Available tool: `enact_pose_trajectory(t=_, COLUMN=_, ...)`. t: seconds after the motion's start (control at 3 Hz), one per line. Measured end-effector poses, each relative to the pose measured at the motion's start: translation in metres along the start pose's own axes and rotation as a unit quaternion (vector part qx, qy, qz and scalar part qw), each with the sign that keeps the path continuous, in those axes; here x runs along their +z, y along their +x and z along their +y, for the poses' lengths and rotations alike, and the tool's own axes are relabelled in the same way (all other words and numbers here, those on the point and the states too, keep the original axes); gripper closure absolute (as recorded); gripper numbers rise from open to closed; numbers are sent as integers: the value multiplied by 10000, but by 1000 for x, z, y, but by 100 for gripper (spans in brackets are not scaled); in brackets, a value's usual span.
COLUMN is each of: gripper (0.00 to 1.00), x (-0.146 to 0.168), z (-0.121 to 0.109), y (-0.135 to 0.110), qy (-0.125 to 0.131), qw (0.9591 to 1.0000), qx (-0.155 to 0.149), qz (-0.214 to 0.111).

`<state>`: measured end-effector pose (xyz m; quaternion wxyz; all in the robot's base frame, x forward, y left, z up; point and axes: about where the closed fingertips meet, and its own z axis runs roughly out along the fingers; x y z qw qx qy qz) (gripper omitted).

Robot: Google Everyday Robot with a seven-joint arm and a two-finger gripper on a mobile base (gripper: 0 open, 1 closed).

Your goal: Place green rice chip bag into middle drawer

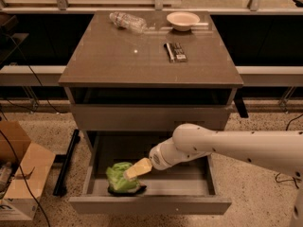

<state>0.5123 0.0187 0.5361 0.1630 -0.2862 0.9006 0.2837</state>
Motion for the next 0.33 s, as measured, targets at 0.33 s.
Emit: enact_pose_trajectory(t=0.33, gripper=0, x=0, z=0, y=0, qy=0, qw=10000, qx=0, qz=0)
